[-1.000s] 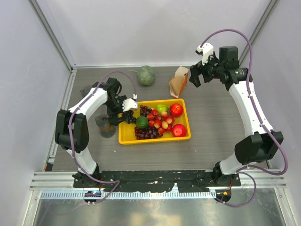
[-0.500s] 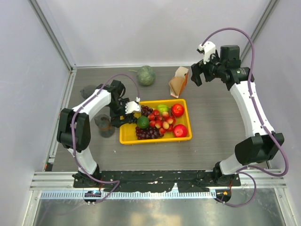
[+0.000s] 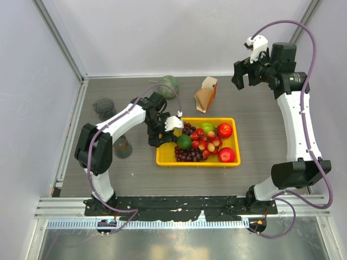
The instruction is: Place the coffee filter in the dripper
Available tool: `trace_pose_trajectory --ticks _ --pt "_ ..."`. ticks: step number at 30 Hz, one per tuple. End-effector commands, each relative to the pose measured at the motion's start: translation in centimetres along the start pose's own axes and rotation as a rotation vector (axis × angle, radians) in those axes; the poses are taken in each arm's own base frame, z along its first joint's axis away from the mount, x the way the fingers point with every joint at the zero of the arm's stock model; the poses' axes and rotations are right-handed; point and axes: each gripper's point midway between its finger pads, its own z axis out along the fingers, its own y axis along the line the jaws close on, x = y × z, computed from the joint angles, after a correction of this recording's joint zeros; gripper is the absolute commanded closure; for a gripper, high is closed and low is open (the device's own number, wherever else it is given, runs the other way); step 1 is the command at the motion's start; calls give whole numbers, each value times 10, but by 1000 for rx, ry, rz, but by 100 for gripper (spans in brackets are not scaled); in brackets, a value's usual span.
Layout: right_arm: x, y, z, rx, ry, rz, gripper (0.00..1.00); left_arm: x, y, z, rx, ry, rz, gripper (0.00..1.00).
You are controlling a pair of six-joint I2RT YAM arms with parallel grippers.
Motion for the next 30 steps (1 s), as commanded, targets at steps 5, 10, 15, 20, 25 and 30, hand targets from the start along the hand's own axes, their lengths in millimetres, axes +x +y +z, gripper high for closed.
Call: trace_pose_trajectory --ticks 5,10,15,20,25,30 --pt "-31 -23 -53 69 -39 48 5 -102 -1 24 -41 -175 -84 0" --pt "-13 -27 -75 49 -19 55 5 -123 -16 30 -35 -164 -107 0" --pt "-1 -6 -82 -40 -18 41 4 -120 -31 -8 -46 -207 -23 1" --pt "-1 3 -85 -60 -50 57 5 -68 -48 -42 -57 -147 -12 1" --pt "-3 5 -90 -53 -59 55 4 7 -53 -30 -58 -7 -47 1" --pt "-3 10 -93 -64 -68 48 4 28 -34 -5 -92 63 -49 1"
